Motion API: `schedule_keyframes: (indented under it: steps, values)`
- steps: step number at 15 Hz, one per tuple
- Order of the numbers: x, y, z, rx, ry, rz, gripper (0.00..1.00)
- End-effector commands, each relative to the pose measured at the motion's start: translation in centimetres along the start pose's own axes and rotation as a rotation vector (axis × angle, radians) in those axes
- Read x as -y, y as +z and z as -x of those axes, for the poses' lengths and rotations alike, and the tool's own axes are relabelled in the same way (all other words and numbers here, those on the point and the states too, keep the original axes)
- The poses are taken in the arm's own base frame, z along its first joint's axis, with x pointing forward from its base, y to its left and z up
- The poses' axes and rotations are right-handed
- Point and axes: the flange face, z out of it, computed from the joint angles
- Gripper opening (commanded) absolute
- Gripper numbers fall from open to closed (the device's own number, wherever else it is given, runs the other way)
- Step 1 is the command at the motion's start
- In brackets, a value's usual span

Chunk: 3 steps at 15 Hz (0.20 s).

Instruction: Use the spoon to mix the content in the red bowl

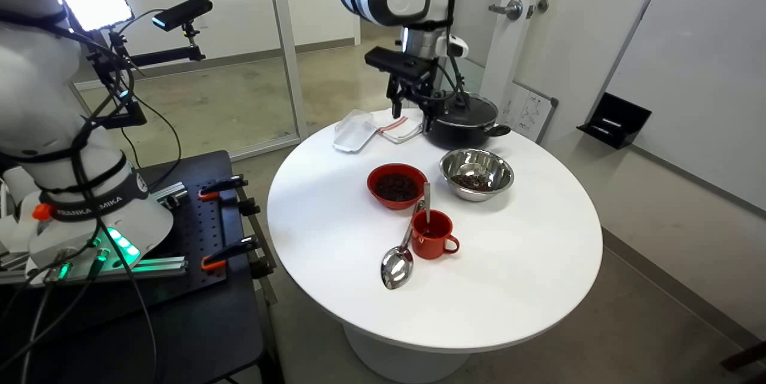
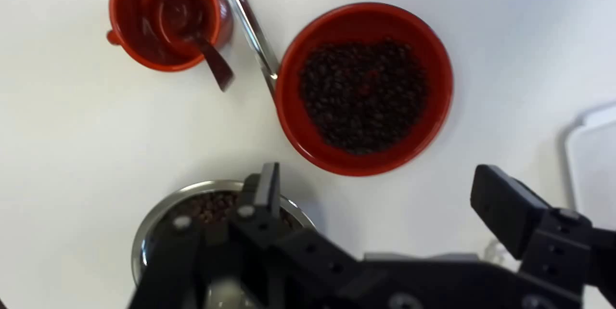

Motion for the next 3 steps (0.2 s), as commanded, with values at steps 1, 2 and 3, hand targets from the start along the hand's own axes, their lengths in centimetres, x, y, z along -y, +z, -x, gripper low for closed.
schedule_keyframes:
  steps: [1,2,3]
  values:
    - [0.61,-5.34,2.86,-0.106,-0.048,-0.151,1.00]
    - [0.51,-5.66,2.99,-0.133,-0.048,-0.172,1.00]
    - [0.35,-5.83,3.07,-0.170,-0.040,-0.183,1.00]
